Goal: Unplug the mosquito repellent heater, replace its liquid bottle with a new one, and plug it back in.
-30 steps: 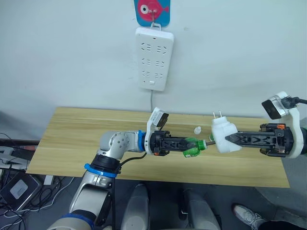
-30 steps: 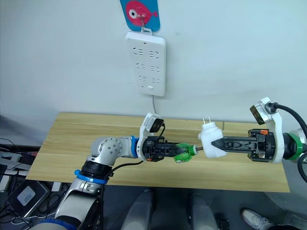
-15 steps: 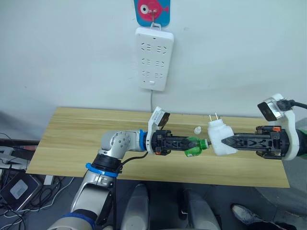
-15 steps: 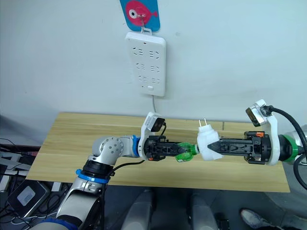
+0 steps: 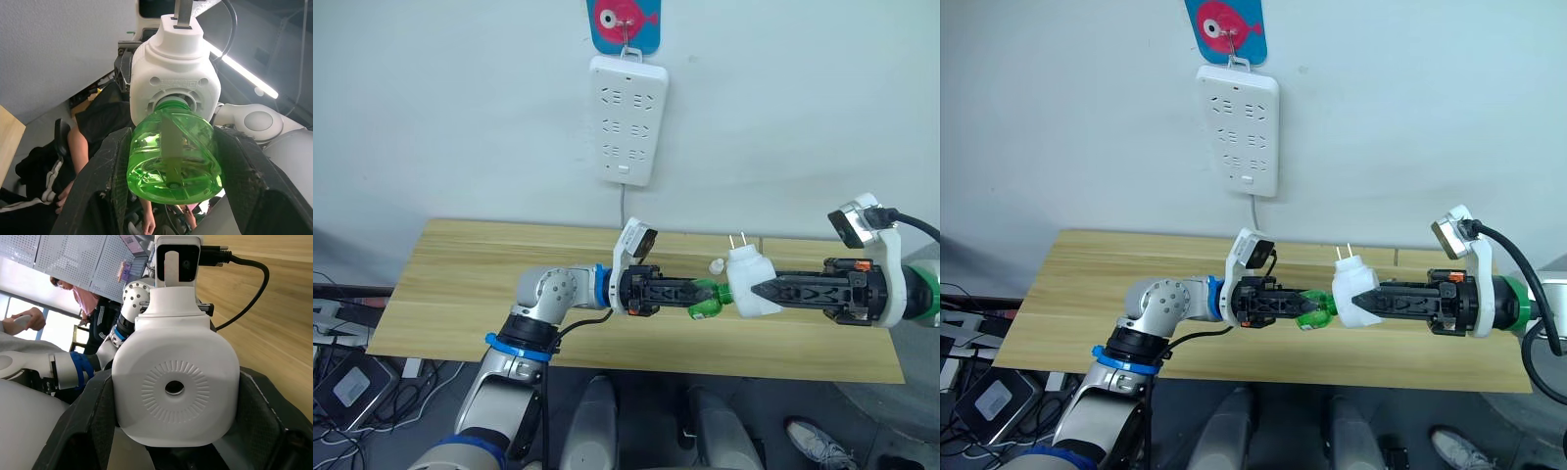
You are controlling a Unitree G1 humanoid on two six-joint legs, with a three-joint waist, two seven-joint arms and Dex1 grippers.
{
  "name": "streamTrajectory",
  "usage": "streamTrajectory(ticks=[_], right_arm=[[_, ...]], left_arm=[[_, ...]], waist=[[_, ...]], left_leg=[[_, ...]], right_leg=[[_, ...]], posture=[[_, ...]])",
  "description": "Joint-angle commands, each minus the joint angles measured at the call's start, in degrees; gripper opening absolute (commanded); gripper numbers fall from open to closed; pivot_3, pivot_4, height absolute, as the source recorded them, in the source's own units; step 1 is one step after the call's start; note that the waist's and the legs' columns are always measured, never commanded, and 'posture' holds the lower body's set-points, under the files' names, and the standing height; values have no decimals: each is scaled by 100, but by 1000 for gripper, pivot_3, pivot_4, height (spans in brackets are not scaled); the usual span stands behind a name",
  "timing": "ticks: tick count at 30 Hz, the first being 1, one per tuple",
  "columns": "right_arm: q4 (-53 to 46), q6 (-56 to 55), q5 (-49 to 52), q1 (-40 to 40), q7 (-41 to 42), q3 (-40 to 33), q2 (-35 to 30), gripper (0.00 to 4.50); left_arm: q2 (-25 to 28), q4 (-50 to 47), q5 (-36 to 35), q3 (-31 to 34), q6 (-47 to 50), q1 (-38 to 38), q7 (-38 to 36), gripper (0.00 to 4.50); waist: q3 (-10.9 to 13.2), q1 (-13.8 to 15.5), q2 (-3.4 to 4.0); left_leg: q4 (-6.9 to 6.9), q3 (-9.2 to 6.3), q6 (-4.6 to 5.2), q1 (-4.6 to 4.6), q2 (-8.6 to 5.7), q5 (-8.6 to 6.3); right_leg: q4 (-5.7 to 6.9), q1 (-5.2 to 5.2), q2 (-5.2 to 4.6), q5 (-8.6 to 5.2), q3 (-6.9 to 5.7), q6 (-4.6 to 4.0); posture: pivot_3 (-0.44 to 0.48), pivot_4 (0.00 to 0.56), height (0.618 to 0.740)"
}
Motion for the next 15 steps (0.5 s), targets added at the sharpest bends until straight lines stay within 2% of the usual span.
streamTrajectory(ticks=[1, 15], right_arm=[[-394, -151, 152, -204, -26, 98, -69, 2966], [-517, -221, 152, -180, 10, 277, -296, 2966]], left_arm=[[-88, -224, -89, -96, 10, -29, -45, 2260], [-110, -208, -87, -75, 1, -25, -39, 2260]], waist=[[0, -1, 0], [0, -2, 0]], left_leg=[[0, 0, 0, 0, 0, 0], [0, -1, 0, -2, 0, 0]], right_leg=[[0, 0, 0, 0, 0, 0], [-1, -1, 0, 0, -1, 0]], posture=[[186, 288, 740], [186, 293, 740]])
